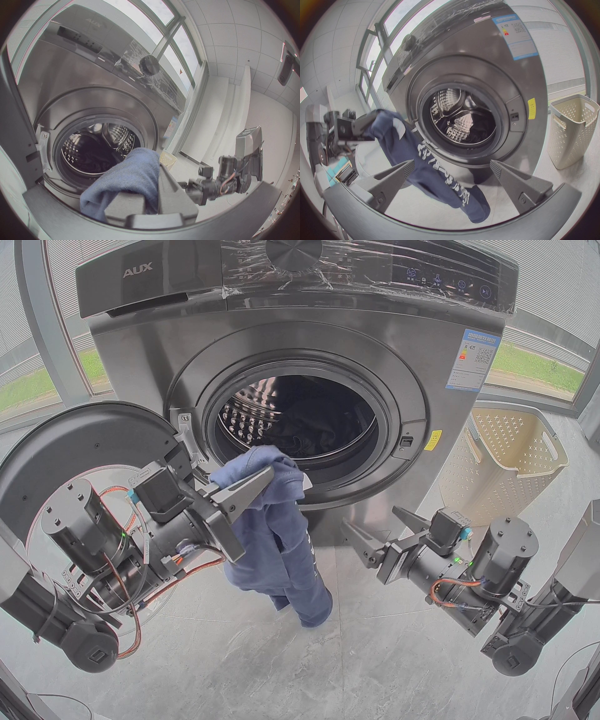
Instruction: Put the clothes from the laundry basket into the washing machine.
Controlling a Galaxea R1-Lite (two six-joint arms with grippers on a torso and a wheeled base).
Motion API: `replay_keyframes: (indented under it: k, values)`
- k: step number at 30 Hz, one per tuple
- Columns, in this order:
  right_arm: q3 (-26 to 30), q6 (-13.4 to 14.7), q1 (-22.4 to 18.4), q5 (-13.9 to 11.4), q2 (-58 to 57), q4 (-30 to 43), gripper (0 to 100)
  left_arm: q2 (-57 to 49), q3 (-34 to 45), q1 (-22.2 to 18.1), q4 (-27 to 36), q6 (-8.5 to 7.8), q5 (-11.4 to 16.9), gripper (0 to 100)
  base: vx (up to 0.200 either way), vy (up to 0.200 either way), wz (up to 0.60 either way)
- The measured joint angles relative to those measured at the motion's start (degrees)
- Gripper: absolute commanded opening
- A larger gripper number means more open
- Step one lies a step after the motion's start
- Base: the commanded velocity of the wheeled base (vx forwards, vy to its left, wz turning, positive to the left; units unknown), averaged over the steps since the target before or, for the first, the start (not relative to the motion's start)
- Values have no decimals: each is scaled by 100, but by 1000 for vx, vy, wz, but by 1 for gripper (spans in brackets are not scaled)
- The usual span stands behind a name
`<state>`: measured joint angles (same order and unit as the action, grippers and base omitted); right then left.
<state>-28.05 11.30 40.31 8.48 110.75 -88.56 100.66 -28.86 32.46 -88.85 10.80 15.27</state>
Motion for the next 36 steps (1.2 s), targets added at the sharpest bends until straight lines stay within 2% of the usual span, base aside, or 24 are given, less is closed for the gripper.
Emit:
replay_keyframes:
  k: [7,22,28,36]
  values:
    - [-83,-137,169,-33,460,5,100,15,-243,96,2,39,-94,0,0,0,0]
    - [-1130,-230,483,-63,1204,32,100,196,-278,111,-5,35,-156,0,0,0,0]
    - [-1484,-282,444,-68,1417,57,100,226,-278,122,-5,35,-157,0,0,0,0]
    - [-1894,-332,144,-74,1874,44,100,193,-267,118,-9,39,-157,0,0,0,0]
